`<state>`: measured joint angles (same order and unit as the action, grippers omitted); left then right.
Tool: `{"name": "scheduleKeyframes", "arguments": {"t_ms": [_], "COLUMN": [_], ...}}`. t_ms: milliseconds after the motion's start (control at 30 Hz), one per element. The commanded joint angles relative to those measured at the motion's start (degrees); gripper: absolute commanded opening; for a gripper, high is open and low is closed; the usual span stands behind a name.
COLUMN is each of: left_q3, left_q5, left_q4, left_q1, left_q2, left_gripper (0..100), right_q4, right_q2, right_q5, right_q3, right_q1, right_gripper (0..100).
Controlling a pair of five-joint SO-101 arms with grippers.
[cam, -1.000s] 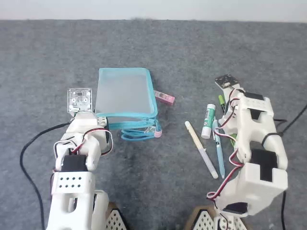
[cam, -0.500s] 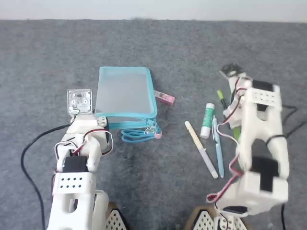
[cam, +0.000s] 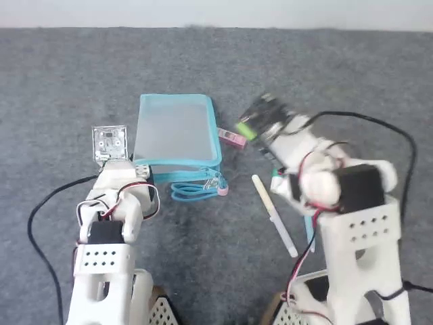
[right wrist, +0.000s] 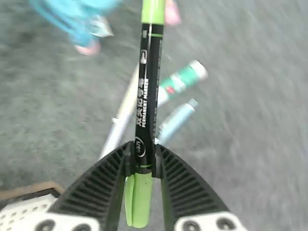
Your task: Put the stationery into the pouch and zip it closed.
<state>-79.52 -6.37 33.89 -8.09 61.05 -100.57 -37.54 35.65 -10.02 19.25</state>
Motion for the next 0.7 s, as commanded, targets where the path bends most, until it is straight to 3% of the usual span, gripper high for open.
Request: {"name": "scheduleKeyframes", "arguments": {"t_ms": [0, 133, 667], "left_q3": [0.66, 0.66, 0.66], "left_q5": [-1.23, -1.23, -1.23], "left_q4": [-1.85, -1.85, -1.85], "left_q1": [-0.18, -0.18, -0.18], "left_q2": [0.53, 0.53, 0.70], "left_gripper": [1, 1, 1], "right_q4": [-1.98, -0.66, -1.10], "right_q2": [2.42, 7.87, 26.42], "right_q5": [-3.69, -8.26, -16.44], "right_q3": [-0.35, -0.09, 9.41], "right_q1": [11.47, 16.40, 20.62], "right_gripper": [0.6, 0.6, 0.6]}}
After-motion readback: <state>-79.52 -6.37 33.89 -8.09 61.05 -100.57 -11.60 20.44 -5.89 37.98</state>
